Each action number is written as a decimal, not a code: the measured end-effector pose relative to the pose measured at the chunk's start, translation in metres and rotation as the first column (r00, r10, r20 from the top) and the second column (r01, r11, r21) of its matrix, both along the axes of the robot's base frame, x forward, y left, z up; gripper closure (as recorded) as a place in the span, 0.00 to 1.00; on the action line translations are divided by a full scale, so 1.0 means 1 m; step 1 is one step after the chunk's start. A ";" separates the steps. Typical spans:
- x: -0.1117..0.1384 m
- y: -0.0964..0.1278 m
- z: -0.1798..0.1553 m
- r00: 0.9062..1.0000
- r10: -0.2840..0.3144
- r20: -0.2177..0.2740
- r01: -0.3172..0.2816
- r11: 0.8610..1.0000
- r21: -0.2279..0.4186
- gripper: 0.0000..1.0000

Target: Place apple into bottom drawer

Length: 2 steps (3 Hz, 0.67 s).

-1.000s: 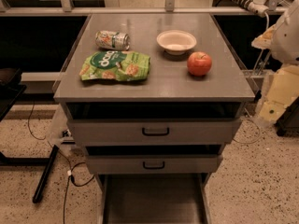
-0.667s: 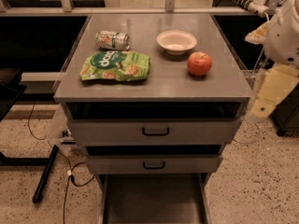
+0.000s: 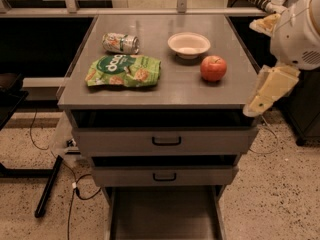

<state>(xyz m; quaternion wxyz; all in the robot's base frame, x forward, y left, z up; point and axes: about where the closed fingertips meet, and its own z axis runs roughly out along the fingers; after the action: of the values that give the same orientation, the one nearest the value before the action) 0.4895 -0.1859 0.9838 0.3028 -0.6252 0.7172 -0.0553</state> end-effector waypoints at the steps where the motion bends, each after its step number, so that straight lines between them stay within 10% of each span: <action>1: 0.030 0.005 -0.002 0.999 0.018 0.028 -0.020 0.997 0.079 0.00; 2: 0.066 0.005 -0.019 1.000 0.000 -0.013 0.002 0.982 0.189 0.00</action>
Offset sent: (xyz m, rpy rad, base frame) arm 0.1134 -0.0045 -0.0383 0.3385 0.0713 -0.0517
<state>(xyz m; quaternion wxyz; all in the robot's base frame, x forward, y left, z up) 0.5559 -0.1813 0.9644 0.3559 -0.5937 0.7215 0.0170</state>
